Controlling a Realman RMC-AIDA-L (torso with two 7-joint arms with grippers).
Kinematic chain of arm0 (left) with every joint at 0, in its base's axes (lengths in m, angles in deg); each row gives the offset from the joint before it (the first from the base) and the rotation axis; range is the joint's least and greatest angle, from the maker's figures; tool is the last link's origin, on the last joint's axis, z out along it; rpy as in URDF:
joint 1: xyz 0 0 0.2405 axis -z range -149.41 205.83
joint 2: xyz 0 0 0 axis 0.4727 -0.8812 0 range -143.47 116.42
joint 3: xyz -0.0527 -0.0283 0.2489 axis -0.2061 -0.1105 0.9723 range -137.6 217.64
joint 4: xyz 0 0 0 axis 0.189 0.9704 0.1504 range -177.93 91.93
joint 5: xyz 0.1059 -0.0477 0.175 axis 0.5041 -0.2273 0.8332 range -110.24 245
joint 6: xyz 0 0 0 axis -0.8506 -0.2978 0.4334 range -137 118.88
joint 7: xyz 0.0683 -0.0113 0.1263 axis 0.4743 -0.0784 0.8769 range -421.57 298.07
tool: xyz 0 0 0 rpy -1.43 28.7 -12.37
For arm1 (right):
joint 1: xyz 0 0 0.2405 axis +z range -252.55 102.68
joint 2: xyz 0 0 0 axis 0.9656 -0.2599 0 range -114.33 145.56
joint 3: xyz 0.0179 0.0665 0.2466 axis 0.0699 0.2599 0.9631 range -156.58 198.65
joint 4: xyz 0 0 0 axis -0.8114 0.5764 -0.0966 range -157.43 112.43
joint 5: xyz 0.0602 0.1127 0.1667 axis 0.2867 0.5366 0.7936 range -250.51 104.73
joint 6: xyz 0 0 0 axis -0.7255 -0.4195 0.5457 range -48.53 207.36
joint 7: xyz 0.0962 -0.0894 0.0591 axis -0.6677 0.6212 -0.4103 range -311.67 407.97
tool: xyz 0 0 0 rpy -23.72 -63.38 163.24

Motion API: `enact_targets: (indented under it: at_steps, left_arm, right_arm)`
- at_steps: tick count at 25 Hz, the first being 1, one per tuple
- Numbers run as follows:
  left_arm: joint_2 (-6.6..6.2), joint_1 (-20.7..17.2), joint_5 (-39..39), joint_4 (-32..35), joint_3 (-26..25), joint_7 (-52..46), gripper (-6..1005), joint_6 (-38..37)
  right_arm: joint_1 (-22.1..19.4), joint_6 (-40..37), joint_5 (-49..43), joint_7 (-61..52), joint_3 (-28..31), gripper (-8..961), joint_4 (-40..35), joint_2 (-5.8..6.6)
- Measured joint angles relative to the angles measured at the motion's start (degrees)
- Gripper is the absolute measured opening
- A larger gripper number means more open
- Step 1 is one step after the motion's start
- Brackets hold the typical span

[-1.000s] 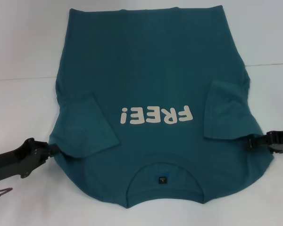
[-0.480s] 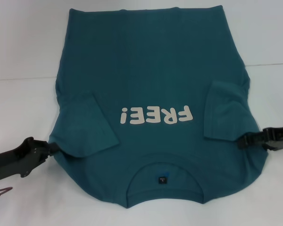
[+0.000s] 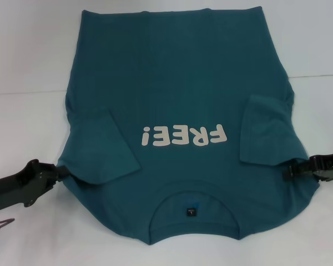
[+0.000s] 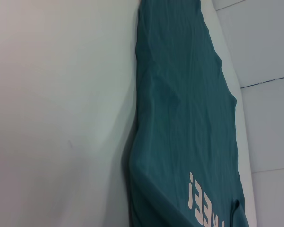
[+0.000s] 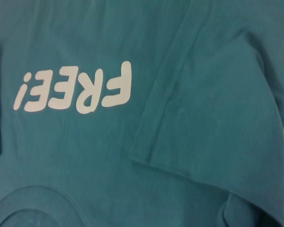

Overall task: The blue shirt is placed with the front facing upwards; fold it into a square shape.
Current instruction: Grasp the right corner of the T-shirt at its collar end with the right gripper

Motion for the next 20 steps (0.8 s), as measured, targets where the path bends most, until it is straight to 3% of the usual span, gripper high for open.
enact_targets:
  at_steps: [9,12,20]
  left_arm:
    - [0.00,-0.2,-0.5,0.0,0.0,0.0,50,-0.1]
    - [0.00,-0.2,-0.6,0.0,0.0,0.0,50,-0.1]
    - [0.00,-0.1,-0.6,0.0,0.0,0.0,50,-0.1]
  right_arm:
    - [0.3,0.0,-0.2,-0.6,-0.6,826,-1.3,-0.45]
    - [0.4,0.0,-0.4,-0.6,-0.8,627,-1.3,-0.44]
    - [0.2,-0.1,-0.5,-0.6,-1.3,445,-1.1,-0.31]
